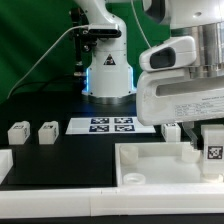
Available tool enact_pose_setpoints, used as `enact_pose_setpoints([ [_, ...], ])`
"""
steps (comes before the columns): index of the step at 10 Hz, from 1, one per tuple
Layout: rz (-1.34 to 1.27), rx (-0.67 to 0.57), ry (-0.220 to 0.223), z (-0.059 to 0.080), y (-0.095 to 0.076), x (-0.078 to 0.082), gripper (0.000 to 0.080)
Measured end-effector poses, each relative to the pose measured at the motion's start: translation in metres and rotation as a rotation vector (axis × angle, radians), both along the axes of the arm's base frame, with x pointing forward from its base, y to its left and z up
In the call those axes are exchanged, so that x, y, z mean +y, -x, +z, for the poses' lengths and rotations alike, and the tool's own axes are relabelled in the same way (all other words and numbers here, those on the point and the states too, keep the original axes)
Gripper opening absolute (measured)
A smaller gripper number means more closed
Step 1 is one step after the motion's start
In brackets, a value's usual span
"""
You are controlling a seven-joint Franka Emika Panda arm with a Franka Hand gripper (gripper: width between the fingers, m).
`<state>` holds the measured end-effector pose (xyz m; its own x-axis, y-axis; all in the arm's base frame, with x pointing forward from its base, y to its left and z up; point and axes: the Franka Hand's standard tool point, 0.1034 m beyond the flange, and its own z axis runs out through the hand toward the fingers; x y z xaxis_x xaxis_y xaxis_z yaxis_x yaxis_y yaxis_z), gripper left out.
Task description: Assemble one leg
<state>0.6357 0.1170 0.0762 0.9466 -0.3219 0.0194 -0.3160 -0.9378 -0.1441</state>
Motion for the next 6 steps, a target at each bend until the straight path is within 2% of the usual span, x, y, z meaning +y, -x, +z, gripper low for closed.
enact_pose_setpoints([
  [2,-0.465,0.063,-0.028,-0.0009,0.0008,-0.0011,0.03],
  [3,-0.571,0.083,-0.057,-0.0011,0.0004,-0.0028,0.03],
  [6,-0.804,0.12,-0.076,-0.0015,0.001,-0.0025,0.03],
])
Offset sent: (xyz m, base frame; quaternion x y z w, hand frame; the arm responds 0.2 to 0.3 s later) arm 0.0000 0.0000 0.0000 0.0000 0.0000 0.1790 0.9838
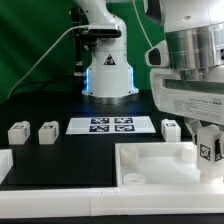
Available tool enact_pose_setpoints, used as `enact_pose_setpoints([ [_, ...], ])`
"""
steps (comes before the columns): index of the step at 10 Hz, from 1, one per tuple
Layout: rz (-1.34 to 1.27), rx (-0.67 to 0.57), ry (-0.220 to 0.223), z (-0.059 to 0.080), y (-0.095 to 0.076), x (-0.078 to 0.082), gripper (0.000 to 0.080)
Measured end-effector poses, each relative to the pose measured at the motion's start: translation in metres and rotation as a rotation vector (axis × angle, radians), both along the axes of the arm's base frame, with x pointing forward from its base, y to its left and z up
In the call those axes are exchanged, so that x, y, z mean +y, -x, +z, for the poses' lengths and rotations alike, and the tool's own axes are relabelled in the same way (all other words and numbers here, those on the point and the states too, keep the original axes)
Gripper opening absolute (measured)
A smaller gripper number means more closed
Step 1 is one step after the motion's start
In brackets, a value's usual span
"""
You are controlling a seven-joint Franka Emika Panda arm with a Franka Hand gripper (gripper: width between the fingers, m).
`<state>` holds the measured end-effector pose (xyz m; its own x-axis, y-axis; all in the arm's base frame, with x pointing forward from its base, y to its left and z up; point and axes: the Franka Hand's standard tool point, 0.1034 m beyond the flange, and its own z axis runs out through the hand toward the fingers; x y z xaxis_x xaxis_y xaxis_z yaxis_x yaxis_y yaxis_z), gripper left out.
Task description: Assemble one leg
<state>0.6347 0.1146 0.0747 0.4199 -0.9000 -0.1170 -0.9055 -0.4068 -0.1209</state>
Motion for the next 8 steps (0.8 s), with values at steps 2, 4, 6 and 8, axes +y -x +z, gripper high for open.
enact_pose_setpoints([
  [2,-0.222,0.037,-0.037,-0.0004,0.0002,-0.0008,0.03],
  [4,-0.525,0.077,-0.083,-0.0014,0.0043,0.0058,0.03],
  [6,-0.432,0.063,-0.078,-0.0025,0.0062,0.007,0.0298],
  [8,-0.196,0.021,-0.061,-0.0029,0.0068,0.0083,0.0589],
])
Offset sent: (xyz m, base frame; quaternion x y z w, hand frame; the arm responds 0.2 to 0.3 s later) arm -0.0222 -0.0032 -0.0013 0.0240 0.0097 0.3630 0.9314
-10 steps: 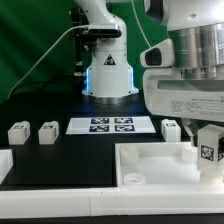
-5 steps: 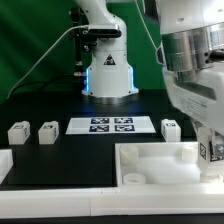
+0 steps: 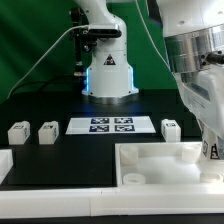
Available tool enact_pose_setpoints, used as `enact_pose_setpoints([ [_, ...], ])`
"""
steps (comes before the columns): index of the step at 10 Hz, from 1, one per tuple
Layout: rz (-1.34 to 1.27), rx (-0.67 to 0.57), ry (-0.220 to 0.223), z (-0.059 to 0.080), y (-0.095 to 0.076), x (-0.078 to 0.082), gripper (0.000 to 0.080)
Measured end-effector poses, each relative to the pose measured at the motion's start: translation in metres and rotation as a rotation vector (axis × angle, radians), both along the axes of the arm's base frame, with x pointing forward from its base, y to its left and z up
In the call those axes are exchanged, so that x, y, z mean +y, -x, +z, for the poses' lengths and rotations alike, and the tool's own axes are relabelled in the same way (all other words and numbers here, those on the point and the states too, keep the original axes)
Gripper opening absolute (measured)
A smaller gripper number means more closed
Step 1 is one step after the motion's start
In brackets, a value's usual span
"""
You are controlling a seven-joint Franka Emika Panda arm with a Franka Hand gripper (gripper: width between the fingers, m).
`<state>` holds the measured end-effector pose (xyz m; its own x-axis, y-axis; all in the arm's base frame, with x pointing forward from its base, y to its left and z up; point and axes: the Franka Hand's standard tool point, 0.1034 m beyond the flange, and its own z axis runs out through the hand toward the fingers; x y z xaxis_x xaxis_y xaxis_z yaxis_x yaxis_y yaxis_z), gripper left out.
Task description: Assemble one leg
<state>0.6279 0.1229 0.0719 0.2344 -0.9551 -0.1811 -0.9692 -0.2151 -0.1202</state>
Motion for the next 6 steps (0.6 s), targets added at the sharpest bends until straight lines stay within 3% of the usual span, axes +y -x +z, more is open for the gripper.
enact_pose_setpoints([
  [1,0.2,-0.04,0.016,-0.0004,0.0003,-0.0001,0.0589],
  [2,0.383,-0.057,0.029,-0.0013,0.0023,0.0003,0.0639],
  [6,0.911,-0.157,0.083,-0.0014,0.0018,-0.0012,0.0649],
])
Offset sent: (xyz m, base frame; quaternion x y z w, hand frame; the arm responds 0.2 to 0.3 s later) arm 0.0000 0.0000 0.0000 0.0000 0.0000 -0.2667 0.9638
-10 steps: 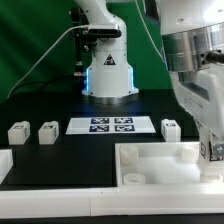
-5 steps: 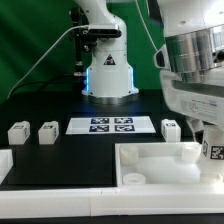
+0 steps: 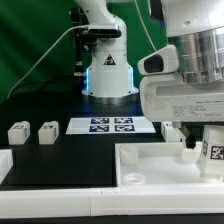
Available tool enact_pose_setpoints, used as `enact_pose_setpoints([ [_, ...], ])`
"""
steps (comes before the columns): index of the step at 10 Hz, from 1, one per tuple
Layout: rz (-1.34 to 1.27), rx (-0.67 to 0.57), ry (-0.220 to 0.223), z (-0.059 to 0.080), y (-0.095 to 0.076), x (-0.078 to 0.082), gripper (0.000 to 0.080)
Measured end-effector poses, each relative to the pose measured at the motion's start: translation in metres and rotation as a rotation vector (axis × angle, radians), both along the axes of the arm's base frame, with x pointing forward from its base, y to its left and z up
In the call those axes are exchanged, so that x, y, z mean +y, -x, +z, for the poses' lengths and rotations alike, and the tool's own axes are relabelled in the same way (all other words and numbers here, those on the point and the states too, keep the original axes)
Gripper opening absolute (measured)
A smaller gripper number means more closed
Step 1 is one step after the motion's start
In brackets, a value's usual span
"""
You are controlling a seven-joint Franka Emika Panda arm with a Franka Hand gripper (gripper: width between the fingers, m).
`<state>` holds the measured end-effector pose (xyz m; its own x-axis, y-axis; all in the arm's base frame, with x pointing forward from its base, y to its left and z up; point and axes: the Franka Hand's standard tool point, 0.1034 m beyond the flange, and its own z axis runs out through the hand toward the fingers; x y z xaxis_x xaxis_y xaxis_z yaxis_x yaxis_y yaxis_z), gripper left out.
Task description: Assemble one leg
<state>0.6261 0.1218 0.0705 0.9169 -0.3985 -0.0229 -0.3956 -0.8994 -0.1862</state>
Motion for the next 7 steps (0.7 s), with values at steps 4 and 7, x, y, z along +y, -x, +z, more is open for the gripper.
enact_pose_setpoints([
  [4,0.244,-0.021,0.016,-0.0022,-0.0018,-0.0083,0.0558],
  [7,0.093,0.006,0.007,-0.0022,-0.0017,-0.0076,0.0282],
])
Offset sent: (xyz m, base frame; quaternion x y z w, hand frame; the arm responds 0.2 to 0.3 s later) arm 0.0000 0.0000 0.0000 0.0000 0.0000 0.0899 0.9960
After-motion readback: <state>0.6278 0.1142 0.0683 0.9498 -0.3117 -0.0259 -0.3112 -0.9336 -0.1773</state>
